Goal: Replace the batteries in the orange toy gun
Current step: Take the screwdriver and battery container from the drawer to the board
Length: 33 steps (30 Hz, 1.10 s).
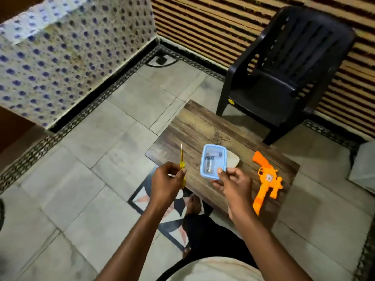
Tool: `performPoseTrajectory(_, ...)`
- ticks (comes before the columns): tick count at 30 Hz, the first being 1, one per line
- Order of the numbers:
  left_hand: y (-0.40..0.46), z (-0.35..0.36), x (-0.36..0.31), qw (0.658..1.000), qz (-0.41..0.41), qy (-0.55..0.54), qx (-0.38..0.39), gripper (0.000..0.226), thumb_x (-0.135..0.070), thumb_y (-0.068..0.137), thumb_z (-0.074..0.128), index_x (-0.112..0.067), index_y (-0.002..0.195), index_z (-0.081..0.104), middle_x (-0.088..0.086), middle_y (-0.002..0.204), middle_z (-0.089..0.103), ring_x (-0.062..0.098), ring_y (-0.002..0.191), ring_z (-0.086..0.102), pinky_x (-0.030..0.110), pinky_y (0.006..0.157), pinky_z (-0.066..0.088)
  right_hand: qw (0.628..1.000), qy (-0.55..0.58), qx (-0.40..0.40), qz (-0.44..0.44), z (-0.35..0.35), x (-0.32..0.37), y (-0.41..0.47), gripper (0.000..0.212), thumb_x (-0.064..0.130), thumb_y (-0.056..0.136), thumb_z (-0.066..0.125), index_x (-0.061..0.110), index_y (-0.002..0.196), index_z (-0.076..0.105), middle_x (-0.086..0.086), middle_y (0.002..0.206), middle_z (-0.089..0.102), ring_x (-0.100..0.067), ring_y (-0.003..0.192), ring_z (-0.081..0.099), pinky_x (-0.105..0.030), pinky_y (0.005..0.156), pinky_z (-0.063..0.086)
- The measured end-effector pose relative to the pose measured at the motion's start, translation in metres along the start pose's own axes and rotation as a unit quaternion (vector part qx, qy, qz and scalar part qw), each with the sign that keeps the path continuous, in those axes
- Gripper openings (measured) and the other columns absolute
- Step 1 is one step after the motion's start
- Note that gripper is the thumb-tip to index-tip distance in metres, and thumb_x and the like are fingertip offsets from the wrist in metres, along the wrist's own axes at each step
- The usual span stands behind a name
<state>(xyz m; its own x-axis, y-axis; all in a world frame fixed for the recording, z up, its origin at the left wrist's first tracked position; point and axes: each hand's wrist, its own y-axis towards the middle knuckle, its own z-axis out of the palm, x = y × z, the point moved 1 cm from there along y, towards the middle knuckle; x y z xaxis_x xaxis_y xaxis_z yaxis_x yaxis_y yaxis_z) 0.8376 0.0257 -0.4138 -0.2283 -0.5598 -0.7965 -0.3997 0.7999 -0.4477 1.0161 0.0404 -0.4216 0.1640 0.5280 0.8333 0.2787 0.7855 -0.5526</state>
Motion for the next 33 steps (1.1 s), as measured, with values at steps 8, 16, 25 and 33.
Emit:
performPoseTrajectory(8,0.152,0.041,0.0,0.985,0.021,0.164,0.057,0.014,-0.024,0.093,0.075,-0.017,0.085,0.067,0.001,0.074,0.07,0.01,0.059,0.07,0.028,0.059,0.058,0.994,-0.022,-0.079,0.078,0.057,-0.043,0.137,0.021,0.001,0.095,0.068,0.008,0.081,0.054,-0.008,0.083,0.07,-0.017,0.072,0.072,-0.03,0.064,0.062)
performPoseTrajectory(16,0.292,0.105,0.053,0.931,0.021,0.331,0.153,0.02,-0.028,0.091,0.075,-0.017,0.081,0.062,0.012,0.083,0.076,0.03,0.081,0.073,0.038,0.081,0.058,0.968,-0.066,-0.179,0.163,0.105,-0.118,0.26,0.033,-0.001,0.09,0.073,0.014,0.071,0.051,0.0,0.072,0.062,-0.02,0.058,0.07,-0.039,0.063,0.064)
performPoseTrajectory(25,0.389,0.159,0.1,0.891,0.034,0.421,0.165,0.019,-0.028,0.095,0.065,-0.01,0.102,0.069,0.015,0.106,0.068,0.037,0.096,0.066,0.038,0.078,0.05,0.938,-0.045,-0.277,0.202,0.14,-0.184,0.328,0.038,-0.002,0.088,0.074,0.017,0.068,0.048,-0.019,0.096,0.068,-0.036,0.075,0.074,-0.049,0.067,0.064)
performPoseTrajectory(33,0.411,0.169,0.117,0.879,0.034,0.437,0.185,0.021,-0.027,0.093,0.067,-0.012,0.108,0.064,0.013,0.112,0.064,0.038,0.101,0.065,0.042,0.08,0.051,0.93,-0.107,-0.295,0.193,0.148,-0.192,0.333,0.019,0.006,0.085,0.08,0.012,0.09,0.063,-0.012,0.097,0.071,-0.027,0.084,0.073,-0.042,0.064,0.066)
